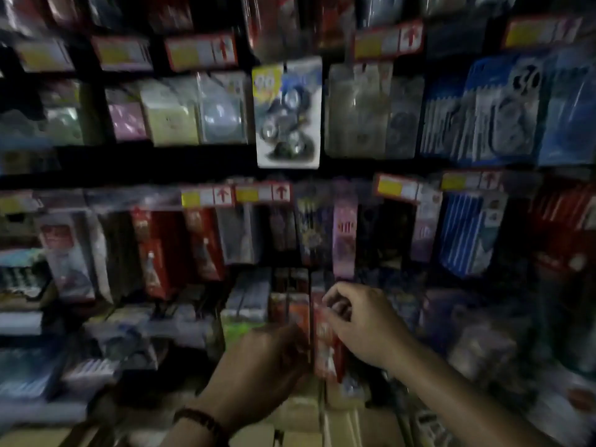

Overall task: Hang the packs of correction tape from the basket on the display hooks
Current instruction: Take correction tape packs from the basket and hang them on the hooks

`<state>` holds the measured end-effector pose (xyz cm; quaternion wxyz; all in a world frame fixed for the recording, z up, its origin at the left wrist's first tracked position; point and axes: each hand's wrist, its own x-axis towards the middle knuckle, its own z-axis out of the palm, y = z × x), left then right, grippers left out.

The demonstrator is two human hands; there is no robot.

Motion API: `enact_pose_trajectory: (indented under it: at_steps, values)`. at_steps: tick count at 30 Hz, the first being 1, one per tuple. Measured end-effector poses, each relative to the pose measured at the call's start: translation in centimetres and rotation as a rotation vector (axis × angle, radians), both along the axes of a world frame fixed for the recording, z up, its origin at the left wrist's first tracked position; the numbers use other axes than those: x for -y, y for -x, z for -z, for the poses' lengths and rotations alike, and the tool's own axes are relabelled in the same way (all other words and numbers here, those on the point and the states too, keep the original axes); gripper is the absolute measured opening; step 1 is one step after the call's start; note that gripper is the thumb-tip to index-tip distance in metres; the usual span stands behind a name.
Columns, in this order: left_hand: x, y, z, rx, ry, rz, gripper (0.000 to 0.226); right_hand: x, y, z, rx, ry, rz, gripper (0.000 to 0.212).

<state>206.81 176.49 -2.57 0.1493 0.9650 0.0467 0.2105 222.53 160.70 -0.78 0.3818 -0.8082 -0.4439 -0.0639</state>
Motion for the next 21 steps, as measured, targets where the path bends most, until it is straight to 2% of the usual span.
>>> enact_pose_trajectory:
  at_steps: [4, 9, 11, 14, 16, 19, 21]
  values:
    - [1.8, 0.8, 10.6, -0.276, 0.032, -0.025, 0.019, 2.4, 0.8, 9.5, -0.16, 0.183, -0.025, 0.002]
    - [4.2, 2.1, 22.7, -0.605, 0.122, -0.015, 0.023, 7.1, 2.1, 23.4, -0.456, 0.327, 0.025, 0.006]
    - [4.7, 2.6, 27.1, -0.716, 0.147, -0.014, 0.034, 9.1, 2.8, 28.9, -0.552, 0.399, 0.059, 0.008]
    - [5.5, 2.9, 33.2, -0.78, 0.235, 0.009, 0.048, 11.6, 3.6, 37.5, -0.689, 0.498, 0.129, 0.01]
    - [5.9, 2.8, 35.9, -0.828, 0.292, -0.011, 0.04, 12.9, 4.2, 42.0, -0.773, 0.554, 0.193, 0.012]
    - [6.0, 2.6, 39.4, -0.848, 0.411, -0.056, 0.027, 14.2, 4.9, 46.9, -0.903, 0.649, 0.271, 0.032]
    - [6.2, 3.0, 41.3, -0.873, 0.488, -0.111, 0.028, 14.6, 5.6, 49.4, -0.976, 0.698, 0.276, 0.03]
